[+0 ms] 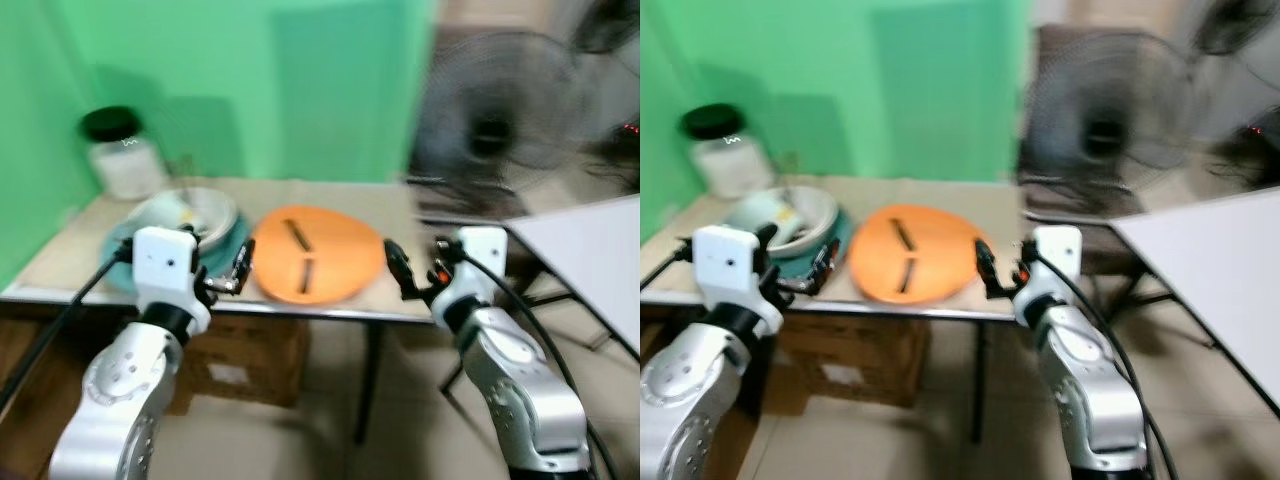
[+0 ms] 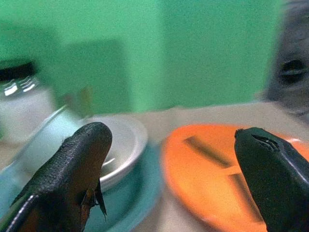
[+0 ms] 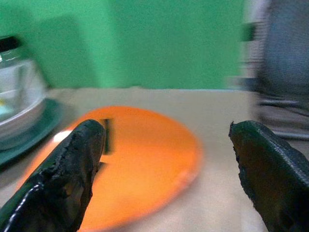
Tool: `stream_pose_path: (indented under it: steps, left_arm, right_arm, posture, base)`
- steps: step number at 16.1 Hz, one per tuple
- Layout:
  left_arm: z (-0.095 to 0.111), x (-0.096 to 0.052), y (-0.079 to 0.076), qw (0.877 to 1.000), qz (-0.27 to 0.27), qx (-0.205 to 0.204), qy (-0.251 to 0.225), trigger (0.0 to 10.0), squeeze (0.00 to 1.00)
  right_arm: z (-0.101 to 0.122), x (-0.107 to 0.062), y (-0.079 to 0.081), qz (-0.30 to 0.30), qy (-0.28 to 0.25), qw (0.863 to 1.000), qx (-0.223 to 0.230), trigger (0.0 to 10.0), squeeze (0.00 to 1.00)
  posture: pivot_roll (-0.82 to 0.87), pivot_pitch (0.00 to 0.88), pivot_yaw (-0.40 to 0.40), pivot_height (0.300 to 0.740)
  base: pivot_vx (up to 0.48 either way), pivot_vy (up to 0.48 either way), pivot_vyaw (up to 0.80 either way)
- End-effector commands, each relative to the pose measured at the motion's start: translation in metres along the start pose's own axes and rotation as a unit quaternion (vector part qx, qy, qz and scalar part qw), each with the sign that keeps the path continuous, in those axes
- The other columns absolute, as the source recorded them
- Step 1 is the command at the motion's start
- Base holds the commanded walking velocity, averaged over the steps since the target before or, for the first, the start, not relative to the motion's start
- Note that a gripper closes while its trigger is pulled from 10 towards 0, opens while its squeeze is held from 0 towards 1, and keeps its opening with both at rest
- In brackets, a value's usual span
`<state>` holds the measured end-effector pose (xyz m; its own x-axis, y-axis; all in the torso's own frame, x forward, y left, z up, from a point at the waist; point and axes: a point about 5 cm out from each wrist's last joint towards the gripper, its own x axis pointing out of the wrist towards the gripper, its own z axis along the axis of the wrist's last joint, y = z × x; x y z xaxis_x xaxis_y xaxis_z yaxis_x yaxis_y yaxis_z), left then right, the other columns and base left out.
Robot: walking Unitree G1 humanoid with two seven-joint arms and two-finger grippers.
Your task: Setting the table
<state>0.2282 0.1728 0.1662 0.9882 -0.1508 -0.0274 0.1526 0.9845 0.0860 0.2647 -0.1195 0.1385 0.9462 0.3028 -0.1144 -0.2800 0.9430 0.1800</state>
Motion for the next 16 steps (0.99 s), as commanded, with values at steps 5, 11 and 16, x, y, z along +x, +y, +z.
stream_pose_path:
  steps: [5, 11, 16]
  left_arm:
    - [-0.005, 0.0, -0.005, 1.0, -0.014, 0.003, 0.008, 10.0, 0.0]
    - [-0.022, 0.022, -0.01, 0.993, -0.1, 0.051, 0.034, 10.0, 0.0]
    - [-0.037, 0.038, -0.013, 0.983, -0.157, 0.074, 0.056, 10.0, 0.0]
  right_arm:
    - [0.004, 0.004, 0.0, 0.013, 0.0, 1.0, -0.008, 10.0, 0.0]
    - [0.006, 0.005, -0.008, 0.006, -0.001, 1.0, 0.004, 10.0, 0.89]
    - [0.01, 0.008, -0.021, 0.022, 0.006, 1.0, 0.01, 10.0, 1.0]
  posture:
    - [-0.01, 0.0, -0.011, 0.74]
    - [-0.05, 0.0, 0.004, 0.74]
    - [-0.08, 0.0, 0.012, 0.74]
  base:
    - [0.329, 0.0, 0.0]
    - [0.049, 0.0, 0.0]
    - [0.0, 0.0, 0.0]
